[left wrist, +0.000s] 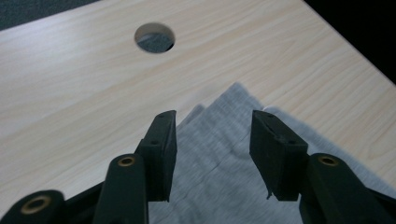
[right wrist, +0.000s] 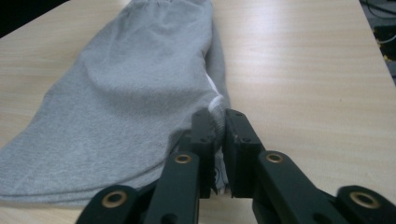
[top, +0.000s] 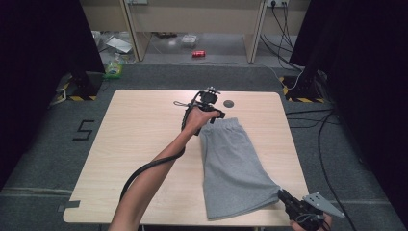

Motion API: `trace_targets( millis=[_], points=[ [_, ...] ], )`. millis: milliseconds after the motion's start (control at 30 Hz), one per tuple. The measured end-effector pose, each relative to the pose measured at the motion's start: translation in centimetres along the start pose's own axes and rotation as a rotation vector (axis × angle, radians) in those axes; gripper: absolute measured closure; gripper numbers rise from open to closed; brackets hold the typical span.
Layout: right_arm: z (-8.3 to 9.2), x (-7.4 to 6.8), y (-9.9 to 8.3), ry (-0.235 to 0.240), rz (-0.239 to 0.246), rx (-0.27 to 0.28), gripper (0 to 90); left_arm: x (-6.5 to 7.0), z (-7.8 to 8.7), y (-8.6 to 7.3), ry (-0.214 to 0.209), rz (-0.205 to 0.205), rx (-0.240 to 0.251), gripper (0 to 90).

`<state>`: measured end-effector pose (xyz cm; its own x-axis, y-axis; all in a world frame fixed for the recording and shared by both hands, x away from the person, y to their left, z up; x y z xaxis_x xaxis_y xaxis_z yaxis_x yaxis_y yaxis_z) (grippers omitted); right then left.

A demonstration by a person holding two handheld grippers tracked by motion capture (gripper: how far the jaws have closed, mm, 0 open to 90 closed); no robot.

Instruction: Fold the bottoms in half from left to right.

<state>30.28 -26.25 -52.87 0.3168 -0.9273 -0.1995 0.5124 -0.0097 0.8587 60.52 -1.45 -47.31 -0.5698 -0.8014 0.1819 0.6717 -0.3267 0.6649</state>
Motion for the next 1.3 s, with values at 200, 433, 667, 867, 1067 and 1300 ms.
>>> trace_targets(
  millis=[200,433,667,867,1067,1300],
  points=[
    [0.1,0.0,0.1,-0.028,0.007,-0.007,63.3,-3.1,0.5,-2.0,0.014,0.049,-0.013,45.6],
    [-2.4,-1.1,2.3,-0.02,0.117,-0.057,56.9,-4.7,1.1,-3.4,0.021,0.072,-0.015,43.3],
    [-6.8,-0.8,4.0,0.024,0.132,-0.172,52.6,-5.6,1.1,-4.8,0.021,0.084,-0.033,41.6],
    [-9.5,-0.7,4.0,0.038,0.162,-0.259,58.1,-6.3,0.6,-6.0,0.027,0.106,-0.051,39.6],
    [-11.0,-0.6,3.7,0.066,0.173,-0.328,80.4,-6.8,0.4,-6.4,0.022,0.127,-0.047,38.5],
    [-10.3,1.2,4.2,0.042,0.163,-0.299,86.8,-7.0,0.5,-6.5,0.0,0.164,-0.038,37.1]
  ],
)
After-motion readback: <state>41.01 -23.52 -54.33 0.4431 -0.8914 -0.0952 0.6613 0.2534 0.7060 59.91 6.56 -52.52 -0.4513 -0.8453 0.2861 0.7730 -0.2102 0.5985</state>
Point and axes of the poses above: each handheld gripper's, and its own axes: z roughly backward along the jaws, y roughly out of its top, x roughly to its right, the point moved 8 cm from there along -z, roughly forward along the jaws, and after that the axes turned 1 degree about x, right-handed, at the moved point
